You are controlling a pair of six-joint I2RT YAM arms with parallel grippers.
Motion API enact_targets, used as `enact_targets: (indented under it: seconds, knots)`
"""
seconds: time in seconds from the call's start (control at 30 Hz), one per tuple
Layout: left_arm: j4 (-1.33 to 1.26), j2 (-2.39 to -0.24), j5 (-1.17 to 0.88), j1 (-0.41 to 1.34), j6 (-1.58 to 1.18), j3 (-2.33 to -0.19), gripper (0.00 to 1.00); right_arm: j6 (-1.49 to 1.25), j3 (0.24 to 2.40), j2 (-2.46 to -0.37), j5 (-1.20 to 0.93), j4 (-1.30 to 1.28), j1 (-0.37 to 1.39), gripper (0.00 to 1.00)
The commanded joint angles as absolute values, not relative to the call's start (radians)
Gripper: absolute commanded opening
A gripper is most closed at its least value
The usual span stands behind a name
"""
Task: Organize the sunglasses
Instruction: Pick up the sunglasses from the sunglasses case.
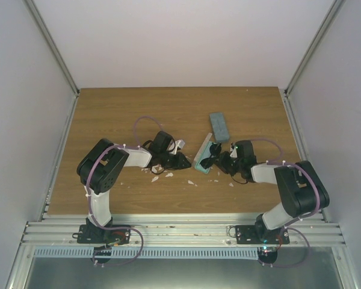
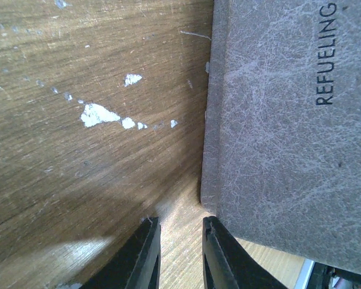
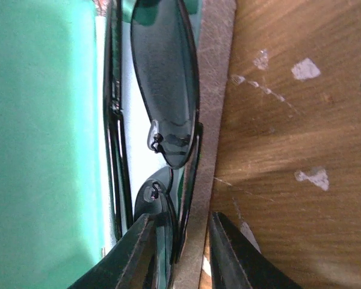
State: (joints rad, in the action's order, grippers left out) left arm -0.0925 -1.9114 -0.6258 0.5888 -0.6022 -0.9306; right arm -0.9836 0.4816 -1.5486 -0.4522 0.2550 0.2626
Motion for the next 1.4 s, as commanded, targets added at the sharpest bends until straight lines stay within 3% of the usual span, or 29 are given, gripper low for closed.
enact_targets:
  seconds: [0.0, 0.23, 0.87, 1.37]
  knots:
    - [-0.120, -1.927, -0.625, 0.598, -0.605, -0.913, 0.23, -0.958, 0.505, -1.544, -0.440, 0.265, 0.249, 0.27]
    - [-0.118, -1.920, -0.619, 0.599, -0.606, -0.910, 0.23, -0.966, 0.524, -1.550, -0.402, 0.247, 0.248, 0.27]
    - [-0.117, -1.922, -0.616, 0.598, -0.606, -0.909, 0.23, -0.952, 0.570, -1.582, -0.359, 0.200, 0.247, 0.01]
    - [-0.114, -1.916, -0.609, 0.598, -0.607, -0.913, 0.23, -0.989, 0.621, -1.449, -0.419, 0.009, 0.245, 0.01]
